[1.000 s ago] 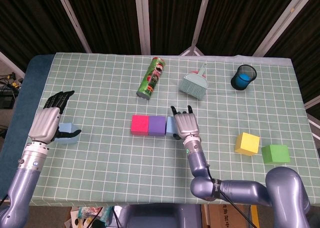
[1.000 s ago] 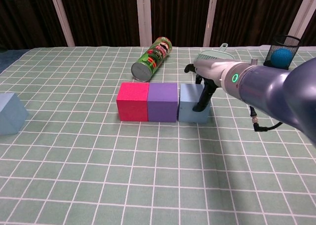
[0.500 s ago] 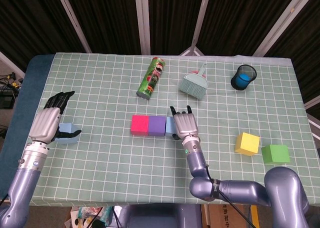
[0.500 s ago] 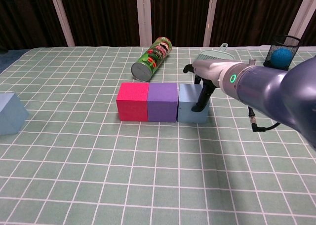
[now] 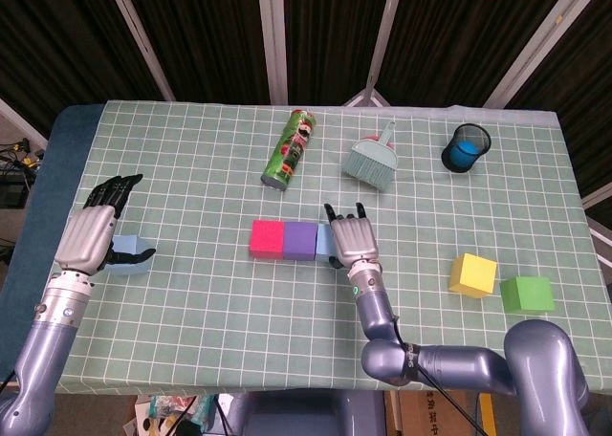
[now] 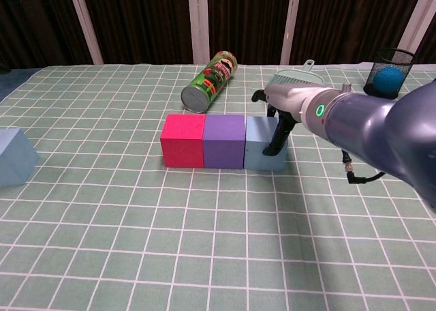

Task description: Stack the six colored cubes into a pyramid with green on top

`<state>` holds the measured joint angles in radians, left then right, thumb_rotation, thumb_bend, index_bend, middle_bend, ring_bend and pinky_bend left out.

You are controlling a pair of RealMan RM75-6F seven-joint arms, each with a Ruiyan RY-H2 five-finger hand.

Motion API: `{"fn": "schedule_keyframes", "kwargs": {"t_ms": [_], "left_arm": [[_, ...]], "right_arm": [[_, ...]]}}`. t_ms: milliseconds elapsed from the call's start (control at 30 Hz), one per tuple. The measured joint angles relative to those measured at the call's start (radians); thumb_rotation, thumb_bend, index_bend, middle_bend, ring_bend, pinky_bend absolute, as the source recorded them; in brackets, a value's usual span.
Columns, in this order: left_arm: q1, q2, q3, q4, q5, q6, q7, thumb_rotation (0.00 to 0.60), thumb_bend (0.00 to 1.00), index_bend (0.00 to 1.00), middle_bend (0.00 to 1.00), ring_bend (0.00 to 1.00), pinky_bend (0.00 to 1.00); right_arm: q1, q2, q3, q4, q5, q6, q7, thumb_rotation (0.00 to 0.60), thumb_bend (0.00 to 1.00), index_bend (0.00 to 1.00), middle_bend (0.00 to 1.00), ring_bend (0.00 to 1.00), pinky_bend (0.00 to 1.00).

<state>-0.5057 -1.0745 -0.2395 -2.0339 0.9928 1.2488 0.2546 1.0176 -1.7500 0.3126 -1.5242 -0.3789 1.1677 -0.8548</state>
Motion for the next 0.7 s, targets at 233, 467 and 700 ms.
{"fn": "schedule_keyframes", "kwargs": {"t_ms": [233,467,700], "left_arm": [[-0.001,-0.002,0.000,0.001,-0.002,0.002,0.002,0.600,0.10,0.00,0.06,0.01,0.03],[-0.001,-0.002,-0.002,0.005,-0.007,0.003,0.001,0.600,0.10,0.00,0.06,0.01,0.03],[-0.001,-0.002,-0.001,0.005,-0.005,0.002,0.000,0.600,0.10,0.00,0.06,0.01,0.03]], "right_arm": [[0.000,-0.003,0.001,0.003,-0.003,-0.008,0.004,0.600,0.30,0.00,0.44,0.29,0.06],[-0.003,-0.009,-0.007,0.009,-0.010,-0.021,0.013,0.600,0.30,0.00,0.26,0.17,0.06],[-0.001,-0.007,-0.008,0.003,0.007,-0.024,0.000,0.600,0.30,0.00,0.03,0.05,0.04]]}}
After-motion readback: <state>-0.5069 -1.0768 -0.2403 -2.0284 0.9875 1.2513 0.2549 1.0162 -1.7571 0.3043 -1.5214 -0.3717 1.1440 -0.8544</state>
